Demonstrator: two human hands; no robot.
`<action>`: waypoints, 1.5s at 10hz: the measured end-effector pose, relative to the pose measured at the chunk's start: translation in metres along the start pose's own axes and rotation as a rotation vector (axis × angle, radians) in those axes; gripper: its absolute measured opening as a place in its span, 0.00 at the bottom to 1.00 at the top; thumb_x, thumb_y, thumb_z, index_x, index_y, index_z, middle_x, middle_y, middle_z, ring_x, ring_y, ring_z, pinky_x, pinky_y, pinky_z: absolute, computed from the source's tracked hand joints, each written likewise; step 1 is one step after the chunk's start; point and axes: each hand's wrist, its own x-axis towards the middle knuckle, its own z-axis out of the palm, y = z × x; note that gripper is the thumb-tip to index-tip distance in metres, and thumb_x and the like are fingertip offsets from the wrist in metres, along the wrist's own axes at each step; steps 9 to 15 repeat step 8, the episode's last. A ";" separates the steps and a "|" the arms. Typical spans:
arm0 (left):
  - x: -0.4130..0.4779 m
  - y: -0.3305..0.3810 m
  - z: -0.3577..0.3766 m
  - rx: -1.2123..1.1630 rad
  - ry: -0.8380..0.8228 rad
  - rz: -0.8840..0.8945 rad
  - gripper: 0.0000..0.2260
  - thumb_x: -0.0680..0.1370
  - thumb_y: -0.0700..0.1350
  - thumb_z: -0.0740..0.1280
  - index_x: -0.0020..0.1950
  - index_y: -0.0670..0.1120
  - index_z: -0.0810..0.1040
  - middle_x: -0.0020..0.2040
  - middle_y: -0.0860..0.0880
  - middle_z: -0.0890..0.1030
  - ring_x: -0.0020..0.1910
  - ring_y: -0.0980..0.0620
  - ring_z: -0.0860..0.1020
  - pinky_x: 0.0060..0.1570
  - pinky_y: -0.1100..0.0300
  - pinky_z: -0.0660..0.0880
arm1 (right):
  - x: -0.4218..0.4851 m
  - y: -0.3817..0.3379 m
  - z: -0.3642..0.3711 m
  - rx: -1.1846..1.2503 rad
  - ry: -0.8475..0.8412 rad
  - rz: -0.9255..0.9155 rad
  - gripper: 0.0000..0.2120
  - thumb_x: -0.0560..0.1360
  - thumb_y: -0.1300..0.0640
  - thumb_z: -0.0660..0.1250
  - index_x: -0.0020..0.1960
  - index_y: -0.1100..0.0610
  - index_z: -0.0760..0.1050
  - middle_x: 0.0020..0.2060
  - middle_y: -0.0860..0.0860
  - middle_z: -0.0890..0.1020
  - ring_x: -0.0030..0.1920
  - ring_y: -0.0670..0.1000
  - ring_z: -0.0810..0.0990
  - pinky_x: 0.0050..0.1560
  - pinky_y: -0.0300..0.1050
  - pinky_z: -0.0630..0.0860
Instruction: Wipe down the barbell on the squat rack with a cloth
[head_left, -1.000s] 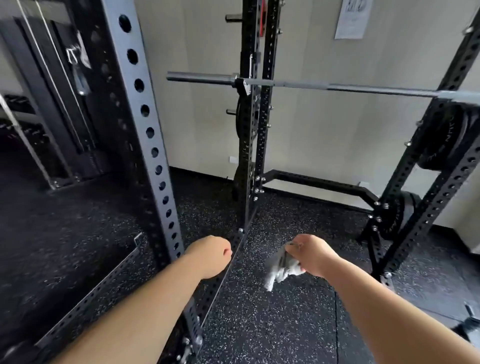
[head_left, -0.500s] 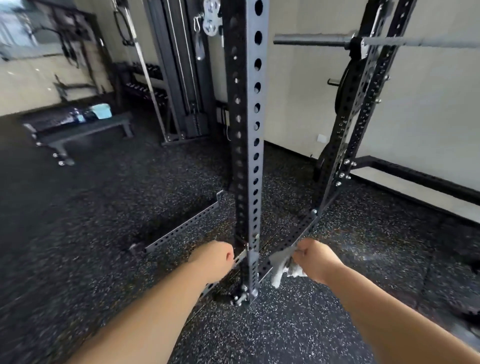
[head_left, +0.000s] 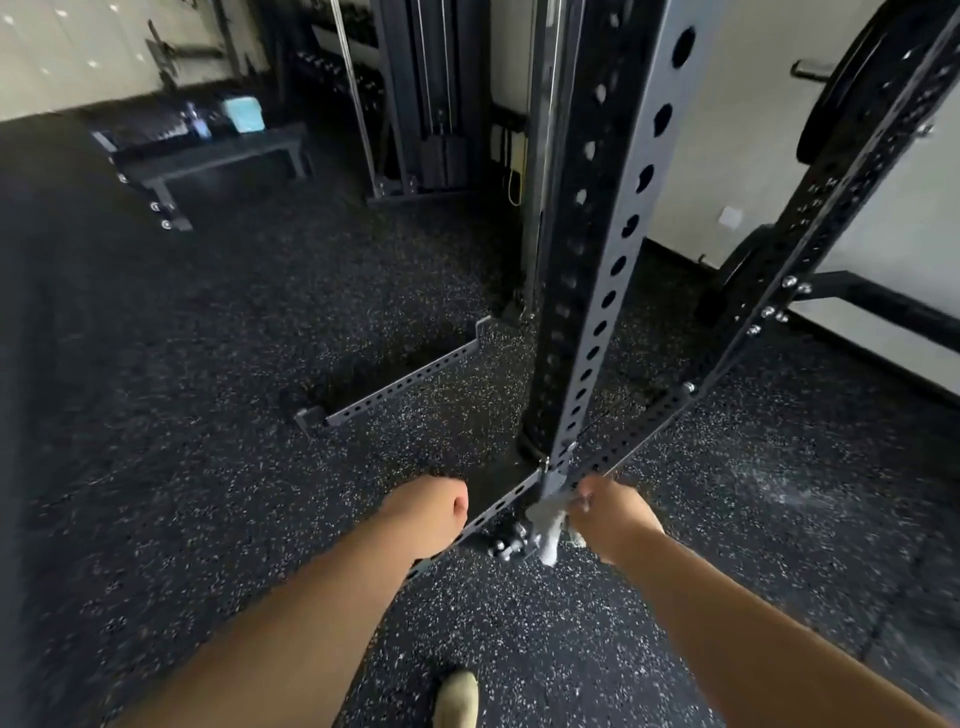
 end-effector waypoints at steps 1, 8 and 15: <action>0.032 -0.013 0.005 -0.001 -0.043 0.026 0.07 0.83 0.48 0.62 0.53 0.55 0.79 0.43 0.55 0.81 0.39 0.54 0.78 0.37 0.56 0.75 | 0.035 -0.009 0.014 -0.024 -0.001 0.017 0.13 0.86 0.48 0.59 0.64 0.52 0.74 0.41 0.46 0.81 0.35 0.44 0.82 0.32 0.41 0.80; 0.213 -0.072 0.057 -0.023 -0.242 0.088 0.13 0.84 0.50 0.56 0.53 0.54 0.80 0.45 0.53 0.83 0.42 0.50 0.80 0.46 0.50 0.81 | 0.182 -0.064 0.083 -0.094 -0.014 0.147 0.31 0.83 0.43 0.61 0.82 0.48 0.56 0.73 0.58 0.73 0.61 0.61 0.82 0.55 0.57 0.84; 0.213 -0.072 0.057 -0.023 -0.242 0.088 0.13 0.84 0.50 0.56 0.53 0.54 0.80 0.45 0.53 0.83 0.42 0.50 0.80 0.46 0.50 0.81 | 0.182 -0.064 0.083 -0.094 -0.014 0.147 0.31 0.83 0.43 0.61 0.82 0.48 0.56 0.73 0.58 0.73 0.61 0.61 0.82 0.55 0.57 0.84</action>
